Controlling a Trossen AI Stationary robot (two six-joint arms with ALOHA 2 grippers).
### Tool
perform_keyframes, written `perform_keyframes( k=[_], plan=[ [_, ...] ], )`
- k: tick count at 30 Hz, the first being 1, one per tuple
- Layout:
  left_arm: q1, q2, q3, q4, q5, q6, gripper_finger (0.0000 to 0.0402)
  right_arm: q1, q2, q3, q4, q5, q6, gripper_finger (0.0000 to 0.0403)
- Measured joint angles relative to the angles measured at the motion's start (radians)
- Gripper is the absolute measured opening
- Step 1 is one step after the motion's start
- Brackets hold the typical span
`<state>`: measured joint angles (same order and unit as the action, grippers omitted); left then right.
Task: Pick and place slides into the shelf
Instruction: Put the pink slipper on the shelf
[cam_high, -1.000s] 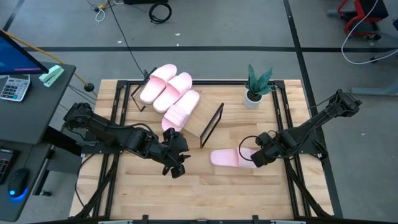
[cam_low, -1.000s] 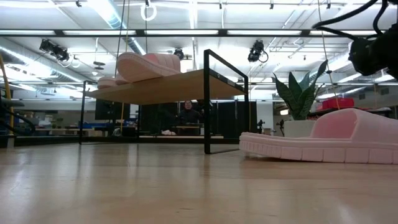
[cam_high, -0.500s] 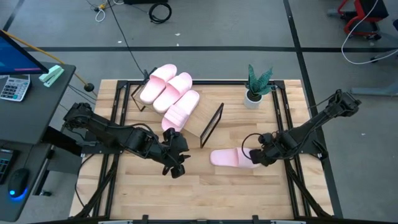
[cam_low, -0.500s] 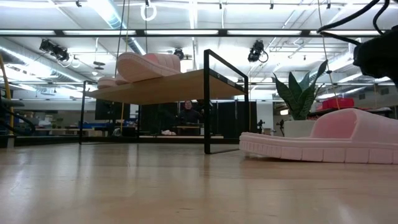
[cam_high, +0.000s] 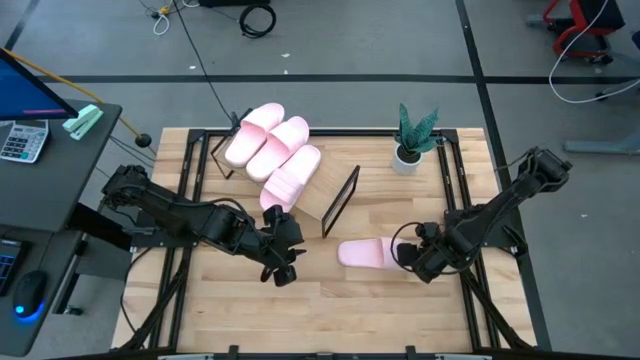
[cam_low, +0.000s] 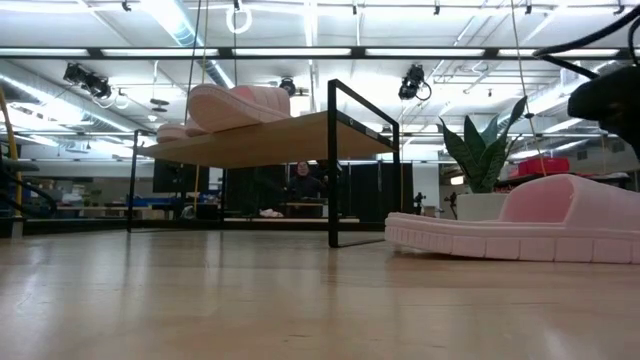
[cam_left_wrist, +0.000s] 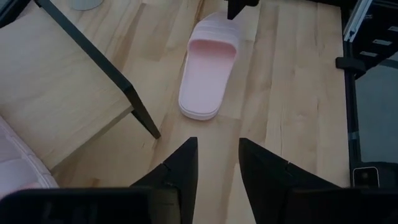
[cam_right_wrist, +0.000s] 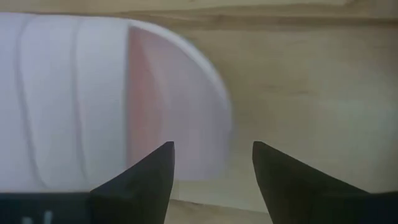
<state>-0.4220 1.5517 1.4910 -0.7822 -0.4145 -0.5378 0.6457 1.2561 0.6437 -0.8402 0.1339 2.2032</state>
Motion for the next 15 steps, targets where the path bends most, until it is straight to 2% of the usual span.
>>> perform_keyframes(
  k=[15],
  plan=[
    [0.000, 0.000, 0.000, 0.000, 0.000, 0.007, 0.0120, -0.001, 0.140, 0.000, 0.072, 0.050, 0.017, 0.0222]
  ],
)
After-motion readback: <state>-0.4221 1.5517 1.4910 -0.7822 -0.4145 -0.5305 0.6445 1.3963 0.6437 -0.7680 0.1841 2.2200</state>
